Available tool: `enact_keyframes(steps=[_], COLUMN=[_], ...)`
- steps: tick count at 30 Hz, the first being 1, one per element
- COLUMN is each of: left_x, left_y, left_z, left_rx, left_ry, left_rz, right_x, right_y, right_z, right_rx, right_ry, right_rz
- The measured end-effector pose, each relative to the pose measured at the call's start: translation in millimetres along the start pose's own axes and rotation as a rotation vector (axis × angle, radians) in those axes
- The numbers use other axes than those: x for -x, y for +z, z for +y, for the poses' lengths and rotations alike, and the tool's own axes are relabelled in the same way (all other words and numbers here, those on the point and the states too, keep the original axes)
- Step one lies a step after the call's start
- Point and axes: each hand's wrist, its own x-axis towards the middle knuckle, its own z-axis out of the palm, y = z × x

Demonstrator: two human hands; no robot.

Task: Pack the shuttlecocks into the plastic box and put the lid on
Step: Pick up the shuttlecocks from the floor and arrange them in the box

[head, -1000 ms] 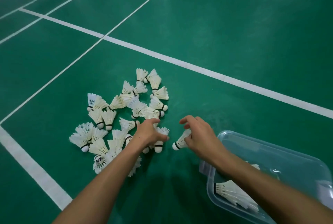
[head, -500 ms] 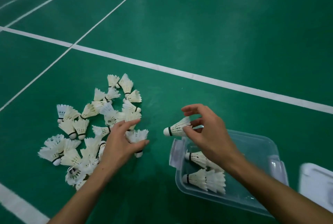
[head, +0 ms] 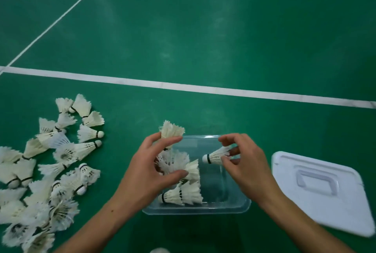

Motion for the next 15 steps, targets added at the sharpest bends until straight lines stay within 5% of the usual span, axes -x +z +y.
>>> enact_keyframes(steps=[6,15], left_x=[-6.0,3.4], left_y=[35.8,37.7], left_z=[-5.9,-24.8], left_rx=[-0.021,-0.035], left_ry=[-0.026,-0.065], left_rz=[-0.047,-0.049], right_x=[10.8,3.8], right_y=[24.3,50.7], right_z=[14.0,21.3], right_rx=[0.229,0.25], right_ry=[-0.039,0.058], right_rz=[-0.072,-0.139])
